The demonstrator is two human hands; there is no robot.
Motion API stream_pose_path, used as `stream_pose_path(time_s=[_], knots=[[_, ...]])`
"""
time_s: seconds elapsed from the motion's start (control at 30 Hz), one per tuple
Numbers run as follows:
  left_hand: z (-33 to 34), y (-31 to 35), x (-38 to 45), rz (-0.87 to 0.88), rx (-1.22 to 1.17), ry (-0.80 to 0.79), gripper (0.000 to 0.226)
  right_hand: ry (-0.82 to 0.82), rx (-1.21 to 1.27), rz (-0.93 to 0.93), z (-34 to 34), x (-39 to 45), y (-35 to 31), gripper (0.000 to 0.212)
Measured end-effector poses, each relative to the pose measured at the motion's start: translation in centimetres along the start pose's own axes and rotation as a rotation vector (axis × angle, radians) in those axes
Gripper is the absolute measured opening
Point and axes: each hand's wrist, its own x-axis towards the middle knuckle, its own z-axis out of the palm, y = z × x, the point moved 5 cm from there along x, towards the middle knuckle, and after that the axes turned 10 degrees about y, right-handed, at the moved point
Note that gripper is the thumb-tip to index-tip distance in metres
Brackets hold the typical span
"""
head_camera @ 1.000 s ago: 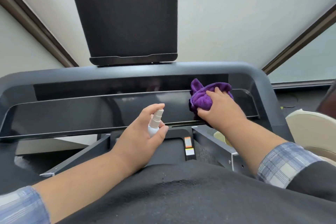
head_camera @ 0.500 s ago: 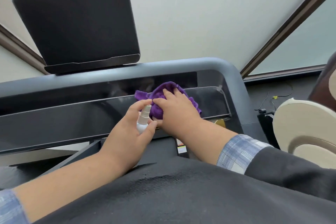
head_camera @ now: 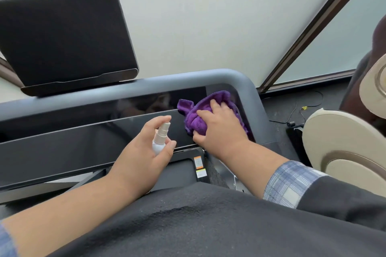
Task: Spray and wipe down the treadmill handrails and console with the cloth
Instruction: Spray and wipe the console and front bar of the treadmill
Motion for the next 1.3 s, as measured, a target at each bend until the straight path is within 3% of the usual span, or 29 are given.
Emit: stream_pose_path(time_s=[0.17, 0.4, 0.6, 0.8, 1.1, 1.3], knots=[[0.9, 0.9, 0.3, 0.005, -0.007, -0.030, 0.050, 0.009, 0.153, -0.204, 0.0, -0.6, -1.0, 0.058], [1.9, 1.7, 0.2, 0.043, -0.023, -0.051, 0.052, 0.003, 0.136, -0.037, -0.6, -0.4, 2.5, 0.060], [2.0, 1.4, -0.2, 0.023, -0.029, -0.028, 0.049, -0.038, 0.039, -0.169, 0.7, -0.1, -0.9, 0.066], [1.5, 1.0, -0.5, 0.012, 0.010, -0.003, 0.050, -0.077, 0.057, -0.205, 1.5, 0.2, -2.0, 0.085], [-1.2, -0.7, -1.6, -0.011, -0.015, 0.035, 0.050, -0.050, -0.002, -0.203, 1.6, 0.4, -3.5, 0.082], [-4.4, -3.3, -3.4, -0.052, -0.025, 0.108, 0.050, -0.083, -0.008, -0.313, 3.3, 0.9, -9.5, 0.082]])
